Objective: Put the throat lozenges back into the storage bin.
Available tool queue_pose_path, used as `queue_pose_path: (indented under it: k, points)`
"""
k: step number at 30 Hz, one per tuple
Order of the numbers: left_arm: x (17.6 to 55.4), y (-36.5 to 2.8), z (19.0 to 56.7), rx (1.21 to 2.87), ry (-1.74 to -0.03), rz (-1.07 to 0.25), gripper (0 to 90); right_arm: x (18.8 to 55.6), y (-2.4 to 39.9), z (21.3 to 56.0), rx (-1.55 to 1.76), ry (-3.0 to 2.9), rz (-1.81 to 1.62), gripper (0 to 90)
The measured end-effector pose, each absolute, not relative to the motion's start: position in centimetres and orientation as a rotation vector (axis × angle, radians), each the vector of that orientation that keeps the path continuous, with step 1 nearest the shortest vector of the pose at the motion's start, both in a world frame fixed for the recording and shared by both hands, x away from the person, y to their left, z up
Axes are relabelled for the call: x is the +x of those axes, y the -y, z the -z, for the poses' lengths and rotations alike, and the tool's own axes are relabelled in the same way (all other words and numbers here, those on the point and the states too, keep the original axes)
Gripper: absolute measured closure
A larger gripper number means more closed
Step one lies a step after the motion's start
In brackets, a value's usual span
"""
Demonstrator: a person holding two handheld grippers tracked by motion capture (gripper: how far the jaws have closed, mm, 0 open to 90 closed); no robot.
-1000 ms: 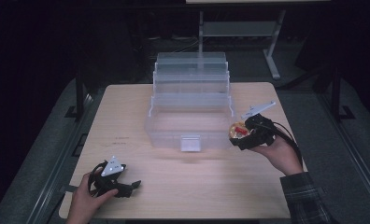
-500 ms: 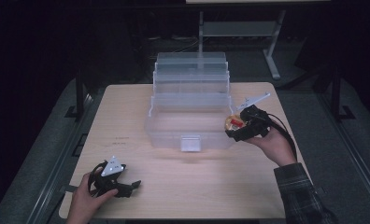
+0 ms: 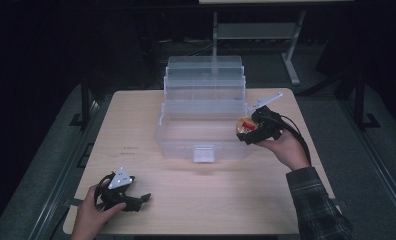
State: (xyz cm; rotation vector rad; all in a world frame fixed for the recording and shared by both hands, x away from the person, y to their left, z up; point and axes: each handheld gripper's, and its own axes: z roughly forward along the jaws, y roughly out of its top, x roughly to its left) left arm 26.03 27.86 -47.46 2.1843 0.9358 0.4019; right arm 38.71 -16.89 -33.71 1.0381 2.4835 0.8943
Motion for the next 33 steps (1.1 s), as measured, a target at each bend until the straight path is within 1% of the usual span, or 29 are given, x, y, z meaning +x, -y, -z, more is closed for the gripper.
queue_pose_path:
  k: [17,33]
  points:
    - [26.0,-27.9,47.5,2.185,-0.936,-0.401,10.7,40.9,15.5,35.0,1.064,-2.502,-0.864,19.3]
    - [26.0,-27.9,47.5,2.185,-0.936,-0.401,10.7,41.5,15.1,35.7,1.076,-2.522,-0.838,18.9]
